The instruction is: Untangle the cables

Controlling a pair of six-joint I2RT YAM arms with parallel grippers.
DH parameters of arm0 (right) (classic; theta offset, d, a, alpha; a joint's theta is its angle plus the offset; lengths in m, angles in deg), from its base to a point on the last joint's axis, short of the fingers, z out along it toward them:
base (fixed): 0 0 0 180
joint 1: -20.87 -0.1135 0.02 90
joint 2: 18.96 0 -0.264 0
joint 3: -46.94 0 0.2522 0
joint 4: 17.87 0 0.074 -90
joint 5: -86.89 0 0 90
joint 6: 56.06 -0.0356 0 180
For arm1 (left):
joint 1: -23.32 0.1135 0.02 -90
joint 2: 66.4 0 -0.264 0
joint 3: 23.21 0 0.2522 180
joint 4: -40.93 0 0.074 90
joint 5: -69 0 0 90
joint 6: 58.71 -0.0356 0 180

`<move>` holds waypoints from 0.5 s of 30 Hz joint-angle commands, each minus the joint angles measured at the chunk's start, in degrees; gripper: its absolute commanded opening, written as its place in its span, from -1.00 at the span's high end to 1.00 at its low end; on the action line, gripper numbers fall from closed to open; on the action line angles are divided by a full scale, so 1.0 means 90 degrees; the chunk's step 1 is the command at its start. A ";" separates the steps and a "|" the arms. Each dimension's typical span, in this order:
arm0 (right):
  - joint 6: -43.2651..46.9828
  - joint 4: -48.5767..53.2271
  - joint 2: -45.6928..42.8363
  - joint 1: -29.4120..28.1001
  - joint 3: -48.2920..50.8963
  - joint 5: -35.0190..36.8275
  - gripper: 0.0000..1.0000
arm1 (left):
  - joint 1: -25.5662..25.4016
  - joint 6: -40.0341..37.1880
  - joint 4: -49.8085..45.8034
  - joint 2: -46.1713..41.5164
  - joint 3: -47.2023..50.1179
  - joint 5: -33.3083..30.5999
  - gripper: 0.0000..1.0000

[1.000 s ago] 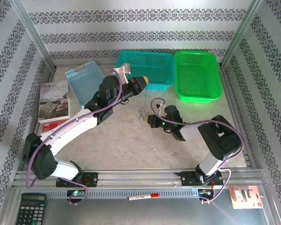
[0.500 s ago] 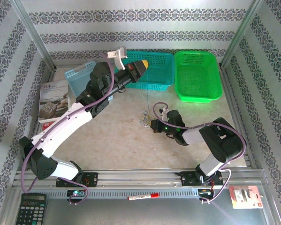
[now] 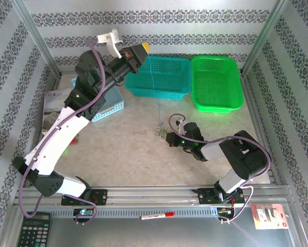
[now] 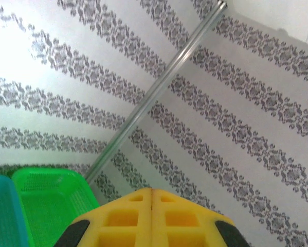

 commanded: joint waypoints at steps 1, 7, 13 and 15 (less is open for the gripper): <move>-0.0016 -0.0079 -0.0133 -0.0069 0.0137 0.0136 1.00 | 0.0291 -0.0235 -0.0265 0.0108 -0.0432 0.0039 1.00; -0.0011 -0.0084 -0.0146 -0.0070 0.0191 0.0150 1.00 | 0.0853 -0.0156 -0.0409 0.0260 -0.1039 0.0168 1.00; -0.0011 -0.0069 -0.0201 -0.0070 0.0210 0.0158 1.00 | 0.1402 -0.0187 -0.0606 0.0406 -0.1609 0.0163 1.00; -0.0010 -0.0069 -0.0193 -0.0070 0.0220 0.0164 1.00 | 0.1604 -0.0166 -0.0655 0.0477 -0.1840 0.0165 1.00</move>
